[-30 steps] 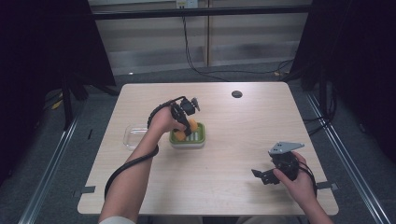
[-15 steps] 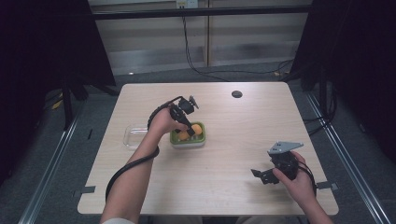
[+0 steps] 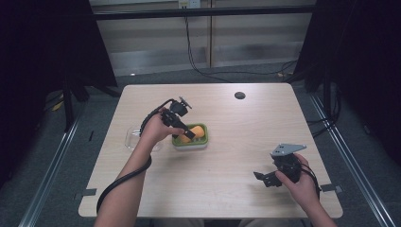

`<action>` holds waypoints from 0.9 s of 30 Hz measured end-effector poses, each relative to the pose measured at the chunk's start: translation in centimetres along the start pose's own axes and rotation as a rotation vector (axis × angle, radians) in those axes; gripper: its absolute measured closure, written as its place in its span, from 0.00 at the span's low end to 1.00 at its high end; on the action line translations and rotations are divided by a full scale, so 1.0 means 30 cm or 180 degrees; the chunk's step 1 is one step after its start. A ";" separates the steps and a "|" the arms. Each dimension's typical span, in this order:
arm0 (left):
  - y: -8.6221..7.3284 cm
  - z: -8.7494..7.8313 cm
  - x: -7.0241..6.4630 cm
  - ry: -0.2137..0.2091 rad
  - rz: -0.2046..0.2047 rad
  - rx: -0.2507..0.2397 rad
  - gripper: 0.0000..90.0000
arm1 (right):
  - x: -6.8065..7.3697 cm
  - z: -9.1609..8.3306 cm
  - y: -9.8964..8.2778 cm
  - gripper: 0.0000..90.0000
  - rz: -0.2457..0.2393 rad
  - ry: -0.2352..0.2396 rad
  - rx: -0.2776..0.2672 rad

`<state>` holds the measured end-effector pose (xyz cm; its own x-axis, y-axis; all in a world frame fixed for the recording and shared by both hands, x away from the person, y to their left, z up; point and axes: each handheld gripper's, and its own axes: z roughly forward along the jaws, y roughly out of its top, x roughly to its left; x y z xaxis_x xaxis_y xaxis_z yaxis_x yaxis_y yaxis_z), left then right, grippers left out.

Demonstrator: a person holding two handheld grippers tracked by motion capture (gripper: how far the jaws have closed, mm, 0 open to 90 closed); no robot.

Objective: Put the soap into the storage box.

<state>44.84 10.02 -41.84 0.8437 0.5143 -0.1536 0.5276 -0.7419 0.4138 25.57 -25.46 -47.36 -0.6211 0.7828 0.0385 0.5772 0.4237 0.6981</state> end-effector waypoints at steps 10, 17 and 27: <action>-0.091 -0.024 -0.026 -0.0036 -0.0064 -0.0175 0.24 | 0.000 0.005 -0.001 0.01 0.0009 -0.0003 0.0033; -0.136 -0.030 -0.034 -0.0015 -0.0071 -0.0219 0.21 | -0.004 0.004 -0.002 0.02 0.0013 -0.0005 0.0023; -0.188 -0.031 -0.055 -0.0034 -0.0082 -0.0234 0.19 | -0.001 0.003 0.001 0.01 0.0006 -0.0006 0.0024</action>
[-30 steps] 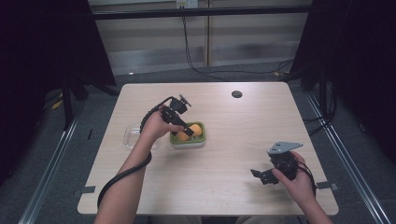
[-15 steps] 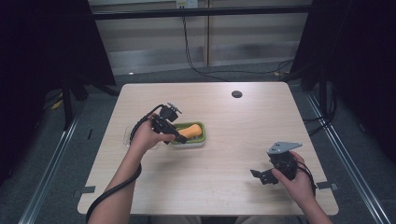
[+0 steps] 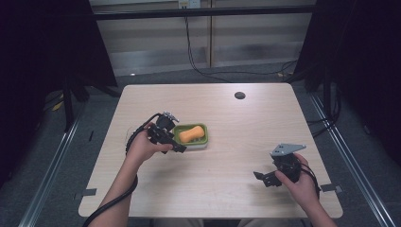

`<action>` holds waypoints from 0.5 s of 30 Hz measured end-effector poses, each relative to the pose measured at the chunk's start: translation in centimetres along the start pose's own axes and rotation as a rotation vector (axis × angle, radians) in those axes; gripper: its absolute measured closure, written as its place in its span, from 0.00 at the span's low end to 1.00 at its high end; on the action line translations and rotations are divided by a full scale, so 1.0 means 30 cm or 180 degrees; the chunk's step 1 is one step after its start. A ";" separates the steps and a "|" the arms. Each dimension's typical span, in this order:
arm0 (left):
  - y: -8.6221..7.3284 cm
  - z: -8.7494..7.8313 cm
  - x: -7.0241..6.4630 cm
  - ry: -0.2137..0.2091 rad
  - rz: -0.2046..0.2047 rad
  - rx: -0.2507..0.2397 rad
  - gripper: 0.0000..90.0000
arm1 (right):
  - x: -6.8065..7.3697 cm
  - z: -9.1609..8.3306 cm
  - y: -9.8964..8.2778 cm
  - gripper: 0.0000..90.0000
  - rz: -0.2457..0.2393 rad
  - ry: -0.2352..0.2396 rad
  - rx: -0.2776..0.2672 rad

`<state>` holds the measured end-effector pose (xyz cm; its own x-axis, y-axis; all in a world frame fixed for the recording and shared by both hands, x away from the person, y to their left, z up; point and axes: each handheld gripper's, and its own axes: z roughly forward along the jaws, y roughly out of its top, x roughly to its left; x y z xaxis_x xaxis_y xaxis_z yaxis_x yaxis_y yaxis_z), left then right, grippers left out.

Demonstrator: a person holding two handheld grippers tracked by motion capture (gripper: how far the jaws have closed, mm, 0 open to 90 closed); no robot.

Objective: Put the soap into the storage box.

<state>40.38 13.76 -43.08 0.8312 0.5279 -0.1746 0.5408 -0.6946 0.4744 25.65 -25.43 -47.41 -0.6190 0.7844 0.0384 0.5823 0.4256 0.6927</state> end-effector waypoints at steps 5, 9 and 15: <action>-0.028 0.010 -0.008 0.0000 -0.0061 -0.0044 0.20 | 0.001 0.001 0.000 0.02 -0.0014 -0.0011 -0.0008; -0.042 0.015 -0.008 -0.0023 0.0006 -0.0034 0.19 | 0.003 0.001 0.000 0.02 0.0002 -0.0002 -0.0008; -0.062 0.016 -0.024 0.0000 0.0031 -0.0070 0.18 | 0.003 0.006 -0.002 0.02 -0.0009 0.0000 -0.0001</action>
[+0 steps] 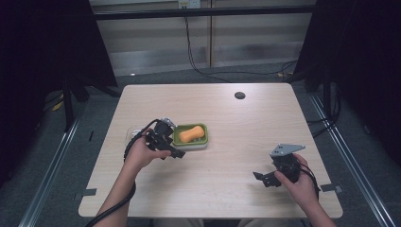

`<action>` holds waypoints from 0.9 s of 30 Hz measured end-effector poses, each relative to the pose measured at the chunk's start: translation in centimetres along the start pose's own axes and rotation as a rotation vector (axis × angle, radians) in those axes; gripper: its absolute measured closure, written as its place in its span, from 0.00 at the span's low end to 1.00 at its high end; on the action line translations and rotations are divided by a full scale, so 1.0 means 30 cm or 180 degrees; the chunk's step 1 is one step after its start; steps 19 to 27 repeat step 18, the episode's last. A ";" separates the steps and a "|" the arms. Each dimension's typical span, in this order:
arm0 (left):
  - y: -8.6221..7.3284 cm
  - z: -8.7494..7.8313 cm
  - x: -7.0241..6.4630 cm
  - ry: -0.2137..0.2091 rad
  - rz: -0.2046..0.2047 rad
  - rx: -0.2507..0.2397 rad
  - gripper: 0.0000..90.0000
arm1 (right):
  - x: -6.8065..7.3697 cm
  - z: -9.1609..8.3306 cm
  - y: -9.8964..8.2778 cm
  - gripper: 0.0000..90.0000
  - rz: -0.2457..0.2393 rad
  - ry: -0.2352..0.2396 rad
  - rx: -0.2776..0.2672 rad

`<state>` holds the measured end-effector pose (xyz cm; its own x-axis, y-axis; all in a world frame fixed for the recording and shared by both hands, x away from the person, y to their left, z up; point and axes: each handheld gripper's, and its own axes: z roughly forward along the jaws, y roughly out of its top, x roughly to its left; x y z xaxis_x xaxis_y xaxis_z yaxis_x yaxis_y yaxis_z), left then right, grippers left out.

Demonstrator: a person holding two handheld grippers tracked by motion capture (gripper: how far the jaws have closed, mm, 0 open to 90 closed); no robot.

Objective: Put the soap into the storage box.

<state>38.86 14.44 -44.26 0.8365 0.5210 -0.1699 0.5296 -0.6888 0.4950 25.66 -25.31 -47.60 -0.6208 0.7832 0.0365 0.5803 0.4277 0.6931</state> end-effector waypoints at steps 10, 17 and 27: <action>-0.035 0.024 -0.033 0.0017 0.0090 -0.0085 0.17 | -0.005 0.005 -0.003 0.02 -0.0022 0.0001 -0.0001; -0.043 0.032 -0.043 0.0054 0.0093 -0.0071 0.15 | -0.001 0.005 -0.002 0.01 -0.0003 -0.0014 0.0016; -0.042 0.029 -0.043 0.0062 0.0103 -0.0061 0.15 | 0.000 0.005 -0.002 0.02 0.0000 -0.0008 0.0006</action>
